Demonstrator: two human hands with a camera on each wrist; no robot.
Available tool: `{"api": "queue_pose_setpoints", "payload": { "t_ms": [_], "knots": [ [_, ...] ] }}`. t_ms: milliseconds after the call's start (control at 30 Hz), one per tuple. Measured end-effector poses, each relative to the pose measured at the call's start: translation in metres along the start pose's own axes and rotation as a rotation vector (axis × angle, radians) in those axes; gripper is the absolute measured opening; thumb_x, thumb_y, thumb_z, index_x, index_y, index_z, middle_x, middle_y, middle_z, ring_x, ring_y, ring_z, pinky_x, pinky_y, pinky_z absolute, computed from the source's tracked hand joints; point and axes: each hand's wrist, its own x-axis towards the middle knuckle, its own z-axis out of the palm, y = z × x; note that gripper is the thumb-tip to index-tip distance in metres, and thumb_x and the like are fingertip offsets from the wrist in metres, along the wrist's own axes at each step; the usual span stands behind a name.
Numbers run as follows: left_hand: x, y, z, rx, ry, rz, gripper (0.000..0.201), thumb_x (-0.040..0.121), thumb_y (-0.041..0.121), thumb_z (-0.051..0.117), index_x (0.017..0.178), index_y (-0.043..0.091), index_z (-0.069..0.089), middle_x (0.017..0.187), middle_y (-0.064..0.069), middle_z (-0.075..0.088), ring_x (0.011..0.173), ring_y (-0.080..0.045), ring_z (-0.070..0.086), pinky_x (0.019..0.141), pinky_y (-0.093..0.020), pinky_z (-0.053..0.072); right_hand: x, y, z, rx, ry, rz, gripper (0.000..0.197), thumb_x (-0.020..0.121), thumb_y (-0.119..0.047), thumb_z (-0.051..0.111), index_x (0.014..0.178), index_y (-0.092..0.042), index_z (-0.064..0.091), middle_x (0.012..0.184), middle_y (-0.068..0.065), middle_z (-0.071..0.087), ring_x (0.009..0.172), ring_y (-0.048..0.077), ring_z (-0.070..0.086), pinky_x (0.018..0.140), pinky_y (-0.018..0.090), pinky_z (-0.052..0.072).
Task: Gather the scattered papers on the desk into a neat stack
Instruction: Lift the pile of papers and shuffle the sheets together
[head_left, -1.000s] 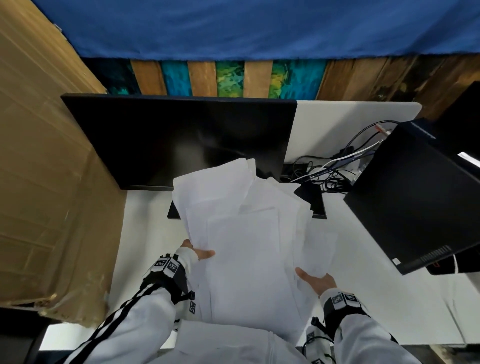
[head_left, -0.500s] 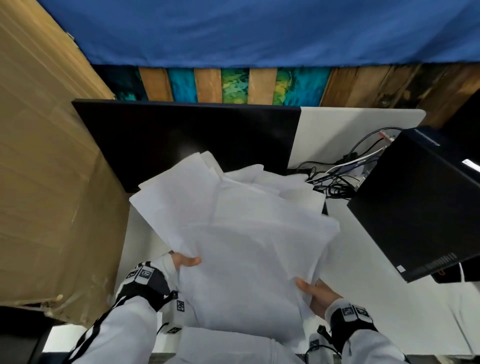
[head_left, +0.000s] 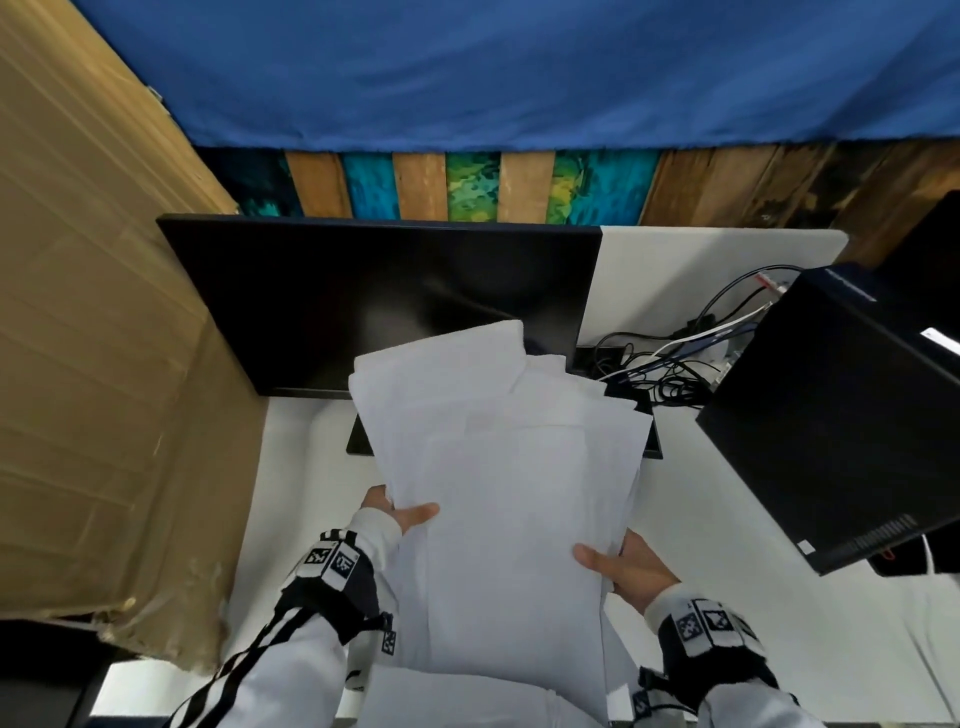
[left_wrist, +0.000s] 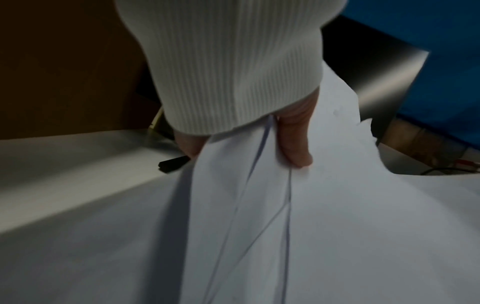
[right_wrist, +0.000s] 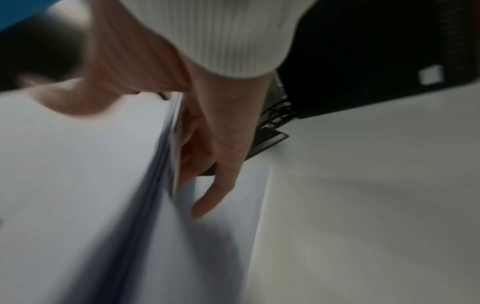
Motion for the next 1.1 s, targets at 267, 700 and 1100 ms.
{"api": "queue_pose_setpoints", "payload": {
  "t_ms": [267,700,1100],
  "knots": [
    [-0.039,0.025,-0.026,-0.006,-0.214,0.177,0.082,0.012,0.033,0.094,0.085,0.023,0.057,0.065,0.023,0.069,0.080,0.002,0.063,0.081,-0.017,0.045,-0.022,-0.016,-0.010,0.080,0.103,-0.152,0.085,0.024,-0.034,0.094,0.102,-0.013,0.066,0.093,0.002,0.077,0.088,0.021,0.072,0.074,0.034,0.059],
    [-0.057,0.078,-0.005,0.100,-0.029,0.324,0.039,0.080,0.004,0.066,0.117,0.010,0.055,0.107,-0.001,0.060,0.115,-0.020,0.052,0.098,-0.025,0.038,-0.033,-0.094,0.002,0.096,0.394,-0.542,0.014,0.075,-0.008,0.072,0.085,-0.017,0.068,0.074,-0.008,0.077,0.078,0.012,0.072,0.059,0.017,0.056],
    [-0.049,0.076,0.015,0.682,-0.444,0.100,0.129,0.013,0.076,0.075,0.128,0.022,0.051,0.127,0.005,0.056,0.116,-0.016,0.051,0.104,-0.028,0.036,-0.005,-0.075,0.000,0.084,0.448,-0.460,0.038,0.066,-0.005,0.079,0.102,-0.003,0.066,0.090,0.002,0.073,0.083,0.011,0.070,0.071,0.020,0.058]
  ]
}}
